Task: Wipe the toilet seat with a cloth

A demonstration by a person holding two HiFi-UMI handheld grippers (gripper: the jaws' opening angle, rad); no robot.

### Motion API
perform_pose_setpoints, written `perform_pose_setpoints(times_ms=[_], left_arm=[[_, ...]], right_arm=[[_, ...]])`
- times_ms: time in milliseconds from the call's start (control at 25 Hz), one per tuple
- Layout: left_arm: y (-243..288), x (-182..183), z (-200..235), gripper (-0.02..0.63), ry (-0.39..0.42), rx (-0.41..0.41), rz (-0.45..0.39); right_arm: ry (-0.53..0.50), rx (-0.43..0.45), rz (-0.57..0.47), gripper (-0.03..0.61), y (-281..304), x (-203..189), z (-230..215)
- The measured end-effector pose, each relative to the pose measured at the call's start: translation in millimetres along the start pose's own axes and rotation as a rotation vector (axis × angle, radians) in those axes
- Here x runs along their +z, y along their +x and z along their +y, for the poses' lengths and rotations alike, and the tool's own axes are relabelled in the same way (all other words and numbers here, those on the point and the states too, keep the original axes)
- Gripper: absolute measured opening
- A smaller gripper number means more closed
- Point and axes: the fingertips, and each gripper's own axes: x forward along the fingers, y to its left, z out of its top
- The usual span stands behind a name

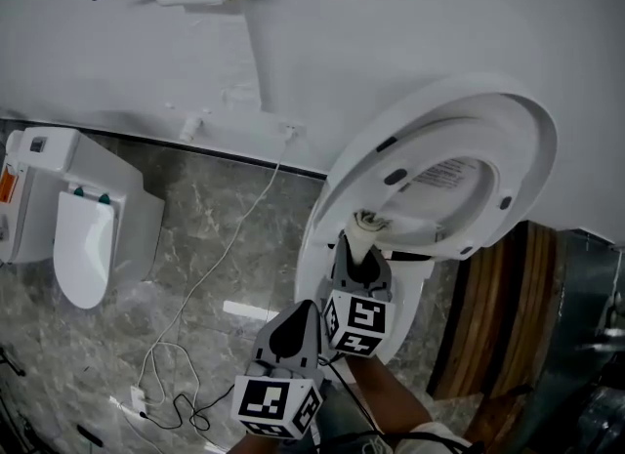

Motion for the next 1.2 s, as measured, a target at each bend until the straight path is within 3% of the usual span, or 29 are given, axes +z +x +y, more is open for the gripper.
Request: perform_pose_setpoints(times_ms=[200,720,960,1200], left_arm=[[9.6,16.7,-9.6,0.009,-0.005,-0.009,-0.001],[20.8,74.9,-37.8,0.009,0.012,-0.073,-0.052],[25.2,86.2,-56.3,0.009,0.02,-0.107,-0.05],[33.0,94.1,-87.6,0.009,0.047,-0.161,-0.048]], right_arm=[[-0.053,0.051,-0.026,0.097,5.9,30.0,8.5],[-0.067,0.16,-0.075,0.095,-4.6,114.1,8.5],[0.027,0.132,-0.175,0.097,-15.8,178.9,-28.4],[0.077,0.077,-0.235,0.097,-29.7,215.8,-73.4]])
